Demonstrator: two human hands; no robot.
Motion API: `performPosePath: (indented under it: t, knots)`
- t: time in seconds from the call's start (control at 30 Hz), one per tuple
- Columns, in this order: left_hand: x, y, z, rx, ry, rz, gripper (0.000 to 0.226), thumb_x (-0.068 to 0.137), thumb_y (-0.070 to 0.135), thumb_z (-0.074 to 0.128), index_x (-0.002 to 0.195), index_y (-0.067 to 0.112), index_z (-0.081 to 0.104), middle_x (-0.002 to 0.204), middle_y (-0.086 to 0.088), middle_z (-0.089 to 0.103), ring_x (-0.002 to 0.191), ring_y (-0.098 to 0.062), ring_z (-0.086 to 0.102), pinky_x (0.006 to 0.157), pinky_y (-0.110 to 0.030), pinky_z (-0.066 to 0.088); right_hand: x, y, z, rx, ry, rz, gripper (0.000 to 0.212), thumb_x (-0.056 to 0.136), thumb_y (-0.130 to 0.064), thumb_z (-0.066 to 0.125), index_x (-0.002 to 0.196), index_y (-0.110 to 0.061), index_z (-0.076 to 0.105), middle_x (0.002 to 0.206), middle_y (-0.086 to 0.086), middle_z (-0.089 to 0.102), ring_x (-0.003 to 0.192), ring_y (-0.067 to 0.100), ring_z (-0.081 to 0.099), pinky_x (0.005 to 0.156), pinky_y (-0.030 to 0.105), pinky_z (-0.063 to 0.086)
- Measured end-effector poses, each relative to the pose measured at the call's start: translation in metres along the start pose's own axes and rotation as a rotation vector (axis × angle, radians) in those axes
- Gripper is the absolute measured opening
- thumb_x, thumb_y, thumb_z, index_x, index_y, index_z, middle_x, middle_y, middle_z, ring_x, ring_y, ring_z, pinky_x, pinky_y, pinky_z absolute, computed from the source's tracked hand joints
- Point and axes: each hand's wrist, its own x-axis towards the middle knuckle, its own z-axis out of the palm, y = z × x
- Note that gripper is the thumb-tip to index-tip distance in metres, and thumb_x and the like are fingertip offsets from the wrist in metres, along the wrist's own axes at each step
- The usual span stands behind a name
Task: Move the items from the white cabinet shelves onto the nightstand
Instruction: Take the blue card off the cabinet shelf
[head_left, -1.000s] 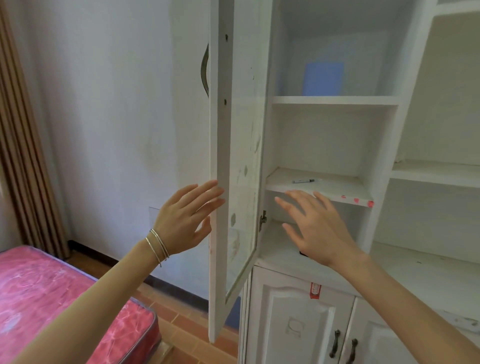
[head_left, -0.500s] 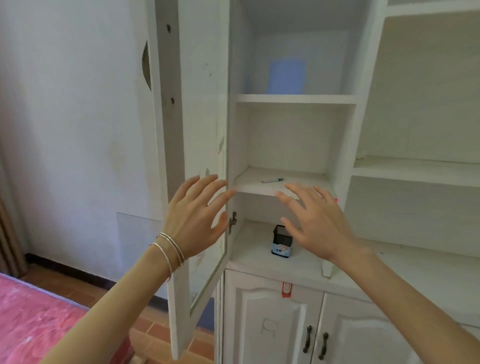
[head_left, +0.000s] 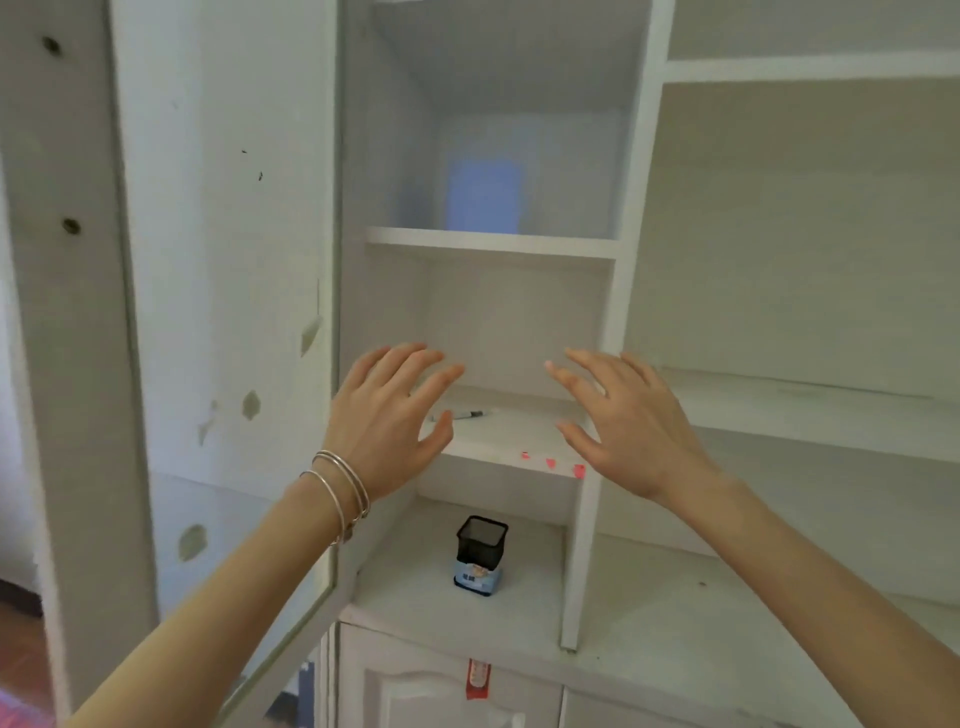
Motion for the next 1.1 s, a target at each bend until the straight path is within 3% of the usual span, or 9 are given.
performPosePath:
  t: [0.43,0.53,1.1]
  knots:
    - [0.073,-0.013,0.047,0.086,0.079,-0.023,0.042,0.085,0.033,0.044,0.118,0.015,0.061,0.115,-0.008,0.062,0.110,-0.028,0.055,0.094,-0.042,0.039,0.066,0.056,0.046,0.034,0.138,-0.084,0.051,0.084,-0.038,0.040,0.123,-0.010,0.057,0.120,0.014,0.059,0.101,0.031,0.058,0.090,0.040,0.045]
    - [0.092,-0.030,0.061,0.087,0.107,-0.029,0.042,0.083,0.032,0.045,0.117,0.014,0.062,0.114,-0.008,0.063,0.108,-0.028,0.056,0.092,-0.041,0.040,0.090,0.059,0.053,0.024,0.164,-0.073,0.051,0.084,-0.038,0.040,0.123,-0.010,0.057,0.119,0.014,0.060,0.098,0.031,0.059,0.088,0.037,0.038]
    - [0.202,-0.131,0.115,0.034,0.234,-0.053,0.044,0.080,0.035,0.042,0.112,0.015,0.065,0.104,-0.007,0.065,0.097,-0.030,0.060,0.082,-0.037,0.045,0.248,0.080,0.065,0.036,0.263,0.014,0.058,0.083,-0.041,0.037,0.124,-0.006,0.056,0.122,0.015,0.058,0.108,0.032,0.057,0.090,0.041,0.044]
